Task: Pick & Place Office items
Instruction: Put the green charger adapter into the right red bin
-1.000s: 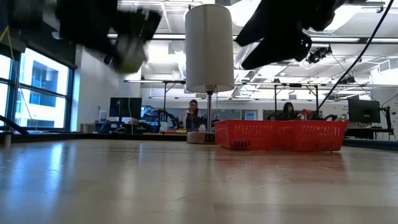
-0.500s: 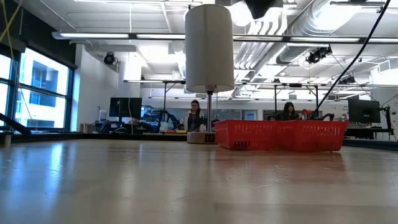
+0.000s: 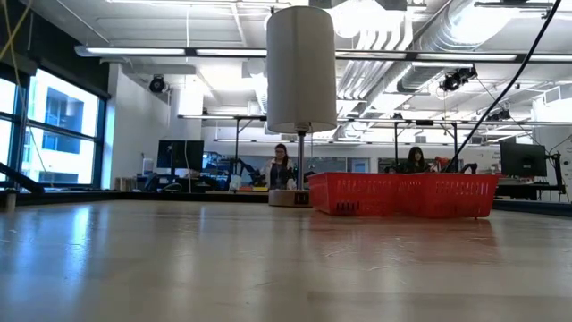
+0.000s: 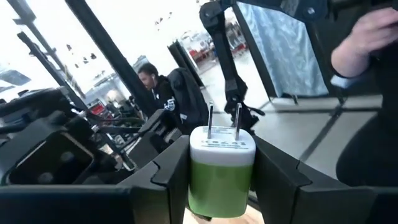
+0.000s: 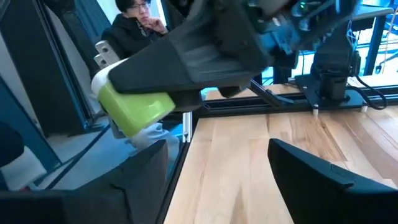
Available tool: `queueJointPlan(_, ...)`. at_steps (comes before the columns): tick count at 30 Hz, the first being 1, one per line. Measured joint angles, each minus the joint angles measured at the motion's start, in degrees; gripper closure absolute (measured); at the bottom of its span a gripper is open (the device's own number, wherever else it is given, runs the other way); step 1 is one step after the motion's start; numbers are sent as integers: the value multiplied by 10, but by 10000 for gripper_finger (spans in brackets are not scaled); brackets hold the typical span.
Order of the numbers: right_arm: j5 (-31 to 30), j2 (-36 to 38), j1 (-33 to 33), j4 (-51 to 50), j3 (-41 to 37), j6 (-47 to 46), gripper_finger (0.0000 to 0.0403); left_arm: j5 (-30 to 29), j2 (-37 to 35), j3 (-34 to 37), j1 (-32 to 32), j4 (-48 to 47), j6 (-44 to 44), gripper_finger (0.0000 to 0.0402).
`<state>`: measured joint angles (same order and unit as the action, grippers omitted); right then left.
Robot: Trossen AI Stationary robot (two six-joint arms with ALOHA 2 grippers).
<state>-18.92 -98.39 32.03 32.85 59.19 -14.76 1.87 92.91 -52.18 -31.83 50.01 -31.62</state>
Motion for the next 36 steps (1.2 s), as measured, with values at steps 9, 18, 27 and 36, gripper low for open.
queueJointPlan(9,40,0,1,8,0,47,137,30,25,0,22,47,61,265)
queueJointPlan(18,105,0,1,14,0,60,137,63,25,0,35,45,75,265)
queueJointPlan(27,100,0,-16,13,0,61,137,44,25,0,40,45,77,265)
queueJointPlan(36,114,0,-18,9,0,74,137,49,25,0,50,45,98,265)
